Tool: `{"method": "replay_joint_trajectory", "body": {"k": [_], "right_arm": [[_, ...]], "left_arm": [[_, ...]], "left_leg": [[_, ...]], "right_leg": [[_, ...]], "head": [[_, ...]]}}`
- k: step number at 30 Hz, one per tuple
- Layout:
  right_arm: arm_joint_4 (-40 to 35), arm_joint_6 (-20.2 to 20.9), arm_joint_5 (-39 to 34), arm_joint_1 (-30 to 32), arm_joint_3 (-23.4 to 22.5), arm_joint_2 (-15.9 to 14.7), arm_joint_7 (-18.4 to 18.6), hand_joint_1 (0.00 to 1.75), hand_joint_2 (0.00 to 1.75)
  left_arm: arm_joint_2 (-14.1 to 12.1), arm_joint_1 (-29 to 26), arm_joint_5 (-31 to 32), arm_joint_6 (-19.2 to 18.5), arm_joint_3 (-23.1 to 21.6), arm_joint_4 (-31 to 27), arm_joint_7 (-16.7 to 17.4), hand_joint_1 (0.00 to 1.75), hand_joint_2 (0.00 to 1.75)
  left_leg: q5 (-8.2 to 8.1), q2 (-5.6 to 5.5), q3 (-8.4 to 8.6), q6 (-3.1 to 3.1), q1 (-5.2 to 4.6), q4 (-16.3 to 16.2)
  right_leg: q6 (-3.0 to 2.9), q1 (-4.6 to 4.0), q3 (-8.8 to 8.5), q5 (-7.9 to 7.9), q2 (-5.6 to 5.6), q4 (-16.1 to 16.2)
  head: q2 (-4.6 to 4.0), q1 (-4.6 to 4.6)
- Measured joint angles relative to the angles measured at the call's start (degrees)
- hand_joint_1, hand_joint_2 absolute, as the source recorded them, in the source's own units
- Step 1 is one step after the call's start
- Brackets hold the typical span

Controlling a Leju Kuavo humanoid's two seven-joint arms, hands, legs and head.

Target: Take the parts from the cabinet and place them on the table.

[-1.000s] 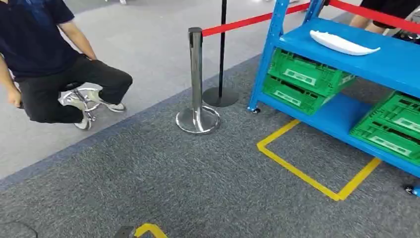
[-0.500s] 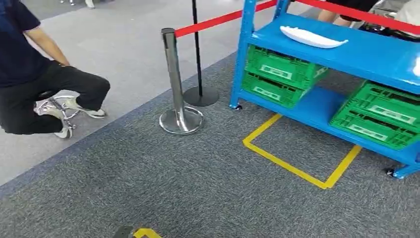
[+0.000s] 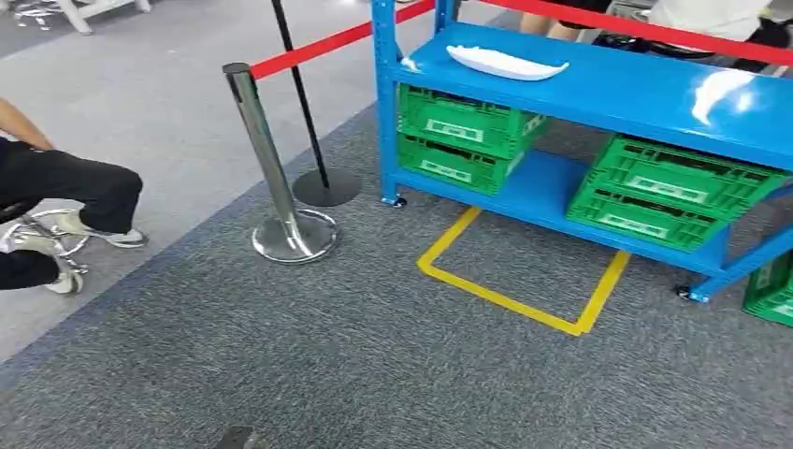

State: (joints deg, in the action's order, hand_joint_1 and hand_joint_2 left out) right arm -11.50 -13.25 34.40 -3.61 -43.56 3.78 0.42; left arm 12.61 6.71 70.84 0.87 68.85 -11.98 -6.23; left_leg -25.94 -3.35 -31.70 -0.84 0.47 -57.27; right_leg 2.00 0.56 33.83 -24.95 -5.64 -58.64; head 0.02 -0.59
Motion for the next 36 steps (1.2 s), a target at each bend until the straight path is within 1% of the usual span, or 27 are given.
{"method": "replay_joint_trajectory", "body": {"k": [2, 3, 4, 5, 10, 11, 12, 13, 14, 15, 16, 17, 20, 21, 22, 23, 24, 25, 26, 27, 28, 29, 30, 31, 32, 35, 36], "right_arm": [[0.0, 0.0, 0.0, 0.43, 0.0, 0.02, 0.0, 0.0, 0.0], [0.0, 0.0, -0.02, 0.6, 0.0, 0.0, 0.0, 0.0, 0.0], [0.0, 0.04, -0.02, 0.71, 0.0, 0.0, 0.02, 0.0, 0.0], [0.0, 0.28, -0.02, 0.6, 0.0, 0.04, 0.04, 0.0, 0.0], [0.02, 0.29, -0.02, 0.54, 0.0, 0.04, 0.04, 0.0, 0.0], [0.02, 0.35, -0.02, 0.34, 0.0, 0.04, 0.04, 0.0, 0.0], [0.02, 0.35, -0.02, 0.23, 0.0, 0.04, 0.04, 0.0, 0.0], [0.02, 0.35, -0.02, 0.46, 0.0, 0.04, 0.04, 0.0, 0.0], [0.02, 0.37, -0.02, 0.57, 0.0, 0.04, 0.04, 0.0, 0.0], [0.02, 0.39, -0.02, 0.45, 0.0, 0.04, 0.04, 0.0, 0.0], [0.02, 0.42, -0.02, 0.14, 0.0, 0.04, 0.04, 0.0, 0.0], [0.02, 0.42, -0.02, -0.06, 0.0, 0.04, 0.04, 0.0, 0.0], [0.02, 0.42, 0.0, 0.18, 0.0, 0.04, 0.11, 0.0, 0.0], [0.02, 0.42, 0.02, 0.28, 0.0, 0.04, 0.11, 0.0, 0.0], [0.02, 0.42, 0.09, 0.22, 0.0, 0.02, 0.11, 0.0, 0.0], [0.02, 0.42, 0.11, 0.11, 0.0, 0.02, 0.11, 0.0, 0.0], [0.02, 0.44, 0.13, 0.03, 0.0, 0.02, 0.11, 0.0, 0.0], [0.02, 0.48, 0.15, 0.01, 0.0, 0.02, 0.11, 0.0, 0.0], [0.02, 0.52, 0.17, 0.06, 0.0, 0.02, 0.11, 0.0, 0.0], [0.02, 0.59, 0.17, 0.09, 0.0, 0.02, 0.13, 0.0, 0.0], [0.02, 0.66, 0.17, 0.17, 0.0, 0.02, 0.2, 0.0, 0.0], [0.04, 0.7, 0.17, 0.18, 0.0, 0.04, 0.28, 0.0, 0.0], [0.04, 0.7, 0.24, 0.13, 0.0, 0.04, 0.28, 0.0, 0.0], [0.04, 0.77, 0.28, 0.05, 0.0, 0.04, 0.28, 0.0, 0.0], [0.04, 0.81, 0.33, -0.09, 0.0, 0.04, 0.33, 0.0, 0.0], [0.04, 0.83, 0.39, 0.47, 0.0, 0.04, 0.39, 0.0, 0.0], [0.04, 0.81, 0.42, 0.66, 0.0, 0.02, 0.46, 0.0, 0.0]], "left_arm": [[0.0, -0.03, 0.04, 0.0, -0.24, 0.0, 0.02, 0.0, 0.0], [0.04, 0.04, 0.04, 0.0, -0.33, 0.0, 0.0, 0.0, 0.0], [0.06, 0.15, 0.07, 0.0, -0.37, 0.0, 0.02, 0.0, 0.0], [0.07, 0.13, 0.09, 0.0, -0.37, 0.0, 0.02, 0.0, 0.0], [0.07, 0.09, 0.09, 0.0, -0.37, 0.0, 0.0, 0.0, 0.0], [0.07, -0.03, 0.11, 0.0, -0.39, 0.0, 0.0, 0.0, 0.0], [0.07, -0.11, 0.11, 0.0, -0.41, 0.0, 0.0, 0.0, 0.0], [0.04, -0.14, 0.11, 0.0, -0.5, 0.0, 0.0, 0.0, 0.0], [0.09, -0.08, 0.11, 0.0, -0.66, 0.0, 0.0, 0.0, 0.0], [0.11, -0.07, 0.11, 0.0, -0.7, 0.0, 0.02, 0.0, 0.0], [0.07, -0.07, 0.11, 0.0, -0.7, 0.0, 0.0, 0.0, 0.0], [0.07, -0.06, 0.11, 0.0, -0.72, 0.0, 0.0, 0.0, 0.0], [0.11, 0.04, 0.11, 0.0, -0.74, 0.0, 0.02, 0.0, 0.0], [0.09, 0.09, 0.13, 0.02, -0.74, 0.0, 0.0, 0.0, 0.0], [0.09, 0.1, 0.13, 0.02, -0.76, 0.0, 0.0, 0.0, 0.0], [0.09, 0.05, 0.13, 0.04, -0.79, 0.0, 0.0, 0.0, 0.0], [0.04, -0.03, 0.13, 0.11, -0.79, 0.0, 0.02, 0.0, 0.0], [0.02, -0.09, 0.13, 0.11, -0.79, 0.0, 0.02, 0.0, 0.0], [0.02, -0.13, 0.13, 0.13, -0.77, 0.0, 0.02, 0.0, 0.0], [0.02, -0.12, 0.13, 0.13, -0.76, 0.0, 0.0, 0.0, 0.0], [0.0, -0.08, 0.13, 0.13, -0.79, 0.0, 0.02, 0.0, 0.0], [-0.02, -0.06, 0.13, 0.15, -0.79, 0.0, 0.0, 0.0, 0.0], [-0.04, -0.05, 0.13, 0.15, -0.79, 0.0, 0.02, 0.0, 0.0], [-0.02, -0.03, 0.15, 0.15, -0.79, 0.0, 0.0, 0.0, 0.0], [0.0, 0.05, 0.22, 0.15, -0.81, 0.0, 0.0, 0.0, 0.0], [0.04, 0.16, 0.33, 0.15, -0.81, 0.0, 0.0, 0.0, 0.0], [0.11, 0.24, 0.33, 0.15, -0.83, 0.0, 0.02, 0.0, 0.0]], "left_leg": [[0.17, 0.68, 0.01, 0.7, -0.36, 0.03], [0.58, 1.38, 0.1, 1.3, 0.15, 0.63], [0.63, 1.88, 0.17, 1.61, 0.07, 0.69], [0.63, 2.29, 0.11, 2.0, 0.02, 0.69], [0.61, 2.41, 0.1, 2.08, -0.02, 0.69], [0.58, 3.01, 0.1, 2.13, -0.15, 0.67], [0.55, 3.51, 0.11, 2.17, -0.27, 0.67], [0.46, 5.14, 0.14, 2.22, -0.44, 0.64], [0.24, 6.11, 0.49, 2.0, -0.43, 0.62], [0.07, 6.54, 0.74, 1.76, -0.48, 0.58], [-0.16, 6.86, 0.77, 1.4, -1.01, 0.42], [-0.16, 7.19, 0.75, 1.1, -0.95, 0.41], [-0.03, 8.25, 0.92, 0.2, -0.75, 0.61], [-0.73, 6.83, 0.78, -0.35, -0.57, -0.01], [-2.58, 5.01, -0.4, -0.67, -0.52, -2.48], [-4.87, 4.32, -2.35, -0.85, -0.4, -6.7], [-7.07, 4.03, -4.78, -1.01, -0.35, -11.73], [-8.42, 3.89, -6.77, -1.1, -0.35, -15.62], [-8.71, 3.78, -8.07, -1.1, -0.35, -17.86], [-7.26, 3.76, -7.82, -1.08, -0.32, -16.98], [-5.0, 3.66, -6.55, -1.01, -0.26, -14.08], [-2.22, 3.36, -4.2, -0.93, -0.16, -9.16], [-0.03, 2.46, -1.68, -0.88, -0.02, -4.2], [0.56, 0.22, 0.0, -0.93, 0.27, -0.84], [0.08, 0.1, 0.35, -0.66, 0.42, 0.55], [0.28, 1.04, 0.27, 0.37, 0.0, 0.49], [0.58, 1.79, 0.32, 0.97, 0.36, 0.82]], "right_leg": [[0.87, 0.36, 0.16, 0.45, -0.81, 0.83], [1.22, 0.38, 0.52, 0.37, -1.01, 0.69], [1.25, 0.17, 0.96, -0.52, 1.45, -0.45], [1.37, 0.09, 2.27, -2.37, 3.26, -3.15], [1.42, 0.09, 2.69, -2.95, 3.58, -4.14], [1.52, 0.11, 4.66, -5.13, 4.48, -8.4], [1.59, 0.11, 6.17, -6.59, 4.81, -11.73], [1.69, 0.09, 8.2, -7.23, 5.17, -16.72], [1.41, 0.09, 2.17, -1.99, 6.05, -5.87], [1.3, 0.01, -0.85, -0.56, 8.18, -0.62], [0.98, -0.37, -1.11, -1.21, 8.78, 0.25], [0.53, -0.39, -1.38, -0.96, 7.97, 0.29], [-0.42, -0.51, -0.98, -0.61, 6.7, 0.37], [-0.81, -0.12, -1.1, -0.31, 6.21, 0.7], [-1.1, 0.03, -1.05, -0.17, 5.9, 0.76], [-1.22, 0.08, -0.92, -0.11, 5.45, 0.76], [-1.36, 0.07, -0.82, -0.09, 4.84, 0.76], [-1.37, 0.07, -0.77, -0.08, 4.33, 0.75], [-1.37, 0.08, -0.74, -0.08, 3.78, 0.75], [-1.36, 0.1, -0.79, -0.07, 3.17, 0.75], [-1.27, 0.13, -0.81, -0.02, 2.61, 0.73], [-1.14, 0.21, -0.84, 0.05, 1.94, 0.73], [-0.93, 0.31, -0.85, 0.13, 1.39, 0.73], [-0.59, 0.2, -0.68, 0.21, 0.87, 0.69], [-0.18, -0.04, -0.16, 0.07, 0.18, 0.14], [1.04, 0.35, 0.57, 0.58, -0.78, 1.04], [1.25, 0.36, 0.45, 0.37, -0.38, 0.74]], "head": [[0.0, -0.11], [0.0, -0.11], [0.0, 0.04], [0.0, 0.39], [0.0, 0.42], [0.0, 0.44], [0.0, 0.37], [0.0, 0.39], [0.0, 0.42], [-0.02, 0.44], [0.0, 0.35], [0.0, 0.24], [0.0, 0.37], [0.0, 0.24], [0.0, 0.02], [0.0, 0.09], [0.0, 0.02], [0.0, 0.09], [0.0, 0.07], [0.0, 0.07], [0.0, 0.09], [0.0, 0.07], [0.0, 0.07], [0.0, -0.04], [0.0, -0.04], [0.0, -0.07], [0.0, -0.09]]}}
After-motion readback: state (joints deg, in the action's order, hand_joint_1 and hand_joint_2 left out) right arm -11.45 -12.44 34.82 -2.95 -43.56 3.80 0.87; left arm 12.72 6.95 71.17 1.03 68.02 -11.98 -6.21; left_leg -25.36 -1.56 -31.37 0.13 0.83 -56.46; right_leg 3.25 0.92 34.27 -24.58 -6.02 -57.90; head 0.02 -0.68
